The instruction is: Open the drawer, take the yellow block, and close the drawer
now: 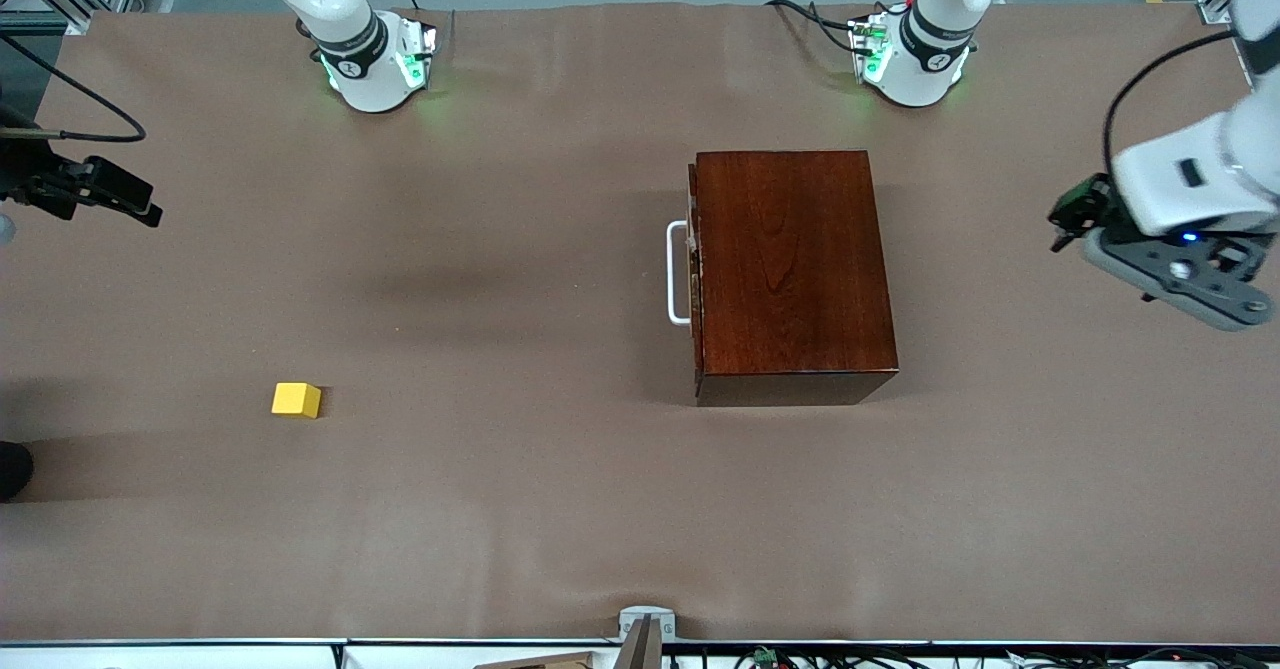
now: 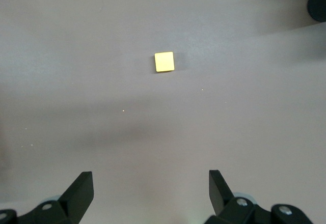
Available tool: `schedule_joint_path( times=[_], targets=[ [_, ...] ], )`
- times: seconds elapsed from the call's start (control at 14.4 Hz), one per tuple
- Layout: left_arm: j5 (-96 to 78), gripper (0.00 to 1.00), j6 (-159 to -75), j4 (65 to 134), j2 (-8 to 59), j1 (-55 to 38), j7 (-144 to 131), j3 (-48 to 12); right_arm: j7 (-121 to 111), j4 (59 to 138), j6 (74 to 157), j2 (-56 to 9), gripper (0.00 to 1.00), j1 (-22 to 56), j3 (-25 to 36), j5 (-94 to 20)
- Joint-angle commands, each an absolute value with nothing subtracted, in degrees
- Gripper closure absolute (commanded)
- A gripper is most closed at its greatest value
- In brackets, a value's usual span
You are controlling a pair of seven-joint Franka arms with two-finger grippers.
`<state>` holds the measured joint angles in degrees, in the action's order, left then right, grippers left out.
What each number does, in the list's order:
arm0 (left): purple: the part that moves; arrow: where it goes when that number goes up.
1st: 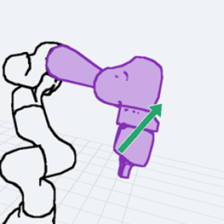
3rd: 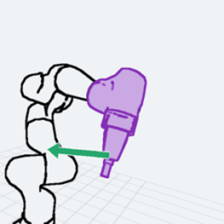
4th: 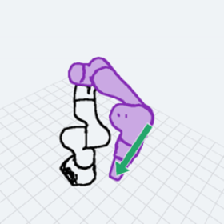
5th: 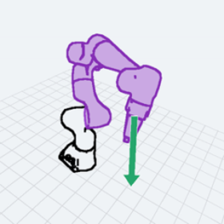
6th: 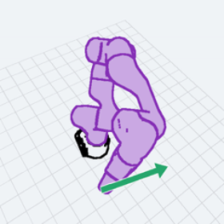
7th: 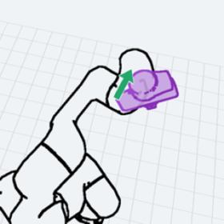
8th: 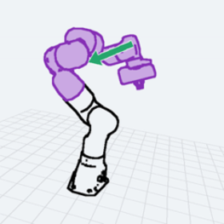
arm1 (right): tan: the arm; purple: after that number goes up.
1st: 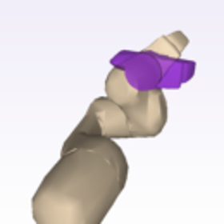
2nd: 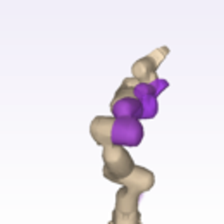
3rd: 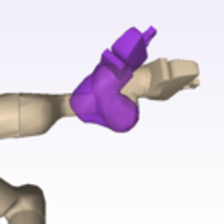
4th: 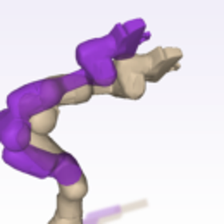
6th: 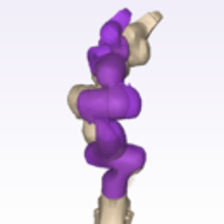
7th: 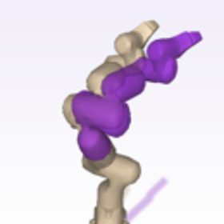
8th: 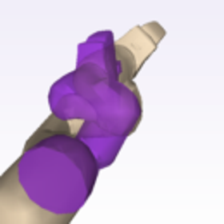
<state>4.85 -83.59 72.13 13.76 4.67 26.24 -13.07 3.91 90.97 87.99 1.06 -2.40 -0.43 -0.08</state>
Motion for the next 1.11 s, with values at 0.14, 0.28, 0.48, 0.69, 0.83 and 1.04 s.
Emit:
schedule_joint_path(
  times=[0.14,0.28,0.48,0.69,0.83,1.04],
  targets=[
    [2.37,0.0,-83.5,74.0,10.11,-0.25,19.21,-4.25,4.57,90.44,87.89,0.88,0.0,-3.16,-1.06,0.35],
    [1.58,0.0,-83.41,74.88,9.24,-1.05,7.96,-3.34,4.57,90.35,87.89,0.7,0.0,-3.34,-1.05,0.35],
    [1.58,0.0,-86.03,80.05,5.02,-1.49,0.98,-3.25,4.57,90.35,87.89,0.7,0.0,-3.43,-1.05,0.44],
    [-0.69,0.0,-90.08,86.56,0.1,-1.67,0.35,-1.86,4.57,90.35,87.89,0.7,0.0,-3.25,-1.05,0.44],
    [-1.41,0.0,-89.74,86.57,0.09,-3.16,-0.26,1.04,4.48,90.35,87.8,0.79,0.0,-3.16,-1.05,0.35],
    [-1.32,0.0,-88.95,86.22,0.26,-3.25,-1.58,0.79,4.48,90.35,87.89,0.79,0.0,-2.81,-1.23,0.35]
  ],
)
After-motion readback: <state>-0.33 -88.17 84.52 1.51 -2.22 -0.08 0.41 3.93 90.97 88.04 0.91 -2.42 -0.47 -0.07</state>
